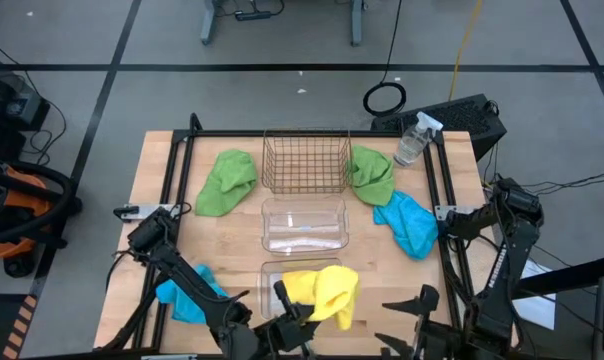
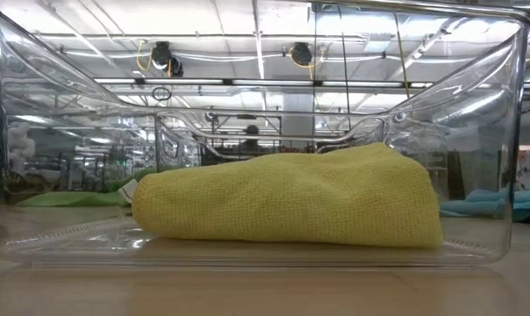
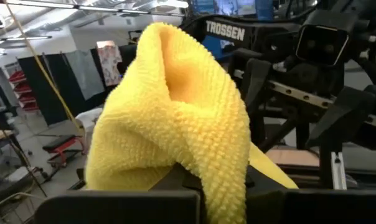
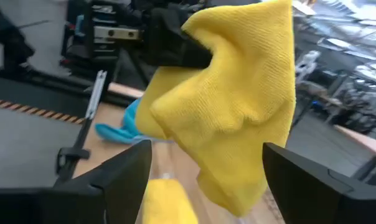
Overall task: Sort microfiber towel by color & place in baskets
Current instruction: Put the yellow towel into the bottom transparent bin
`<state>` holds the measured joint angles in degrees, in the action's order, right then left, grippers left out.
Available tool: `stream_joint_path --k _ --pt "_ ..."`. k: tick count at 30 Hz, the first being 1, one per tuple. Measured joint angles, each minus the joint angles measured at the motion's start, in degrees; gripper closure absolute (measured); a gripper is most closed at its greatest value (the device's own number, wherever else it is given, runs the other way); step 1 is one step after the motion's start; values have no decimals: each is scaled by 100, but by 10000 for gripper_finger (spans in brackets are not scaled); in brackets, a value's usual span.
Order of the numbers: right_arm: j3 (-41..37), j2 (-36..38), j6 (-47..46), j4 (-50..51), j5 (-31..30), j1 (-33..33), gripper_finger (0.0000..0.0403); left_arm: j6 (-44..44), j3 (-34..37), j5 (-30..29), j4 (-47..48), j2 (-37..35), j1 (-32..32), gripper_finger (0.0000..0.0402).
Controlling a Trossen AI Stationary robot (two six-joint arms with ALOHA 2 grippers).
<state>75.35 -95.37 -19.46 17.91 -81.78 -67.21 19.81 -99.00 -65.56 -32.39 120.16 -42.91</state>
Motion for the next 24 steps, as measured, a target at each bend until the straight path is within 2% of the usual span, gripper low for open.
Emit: stream_joint_path --k 4,14,17,22,24 --pt "0 2 -14 -264 30 158 92 -273 0 418 36 0 109 389" --pt "0 2 -178 -833 1308 1017 22 -450 0 1670 157 0 321 388" --pt "0 2 -92 -969 1689 1200 17 -452 2 1954 321 0 352 388" --pt "0 2 293 -1387 2785 1364 17 -439 2 2092 487 0 386 388" --pt "0 2 397 -1507 2952 1401 22 -410 2 2272 495 0 390 388"
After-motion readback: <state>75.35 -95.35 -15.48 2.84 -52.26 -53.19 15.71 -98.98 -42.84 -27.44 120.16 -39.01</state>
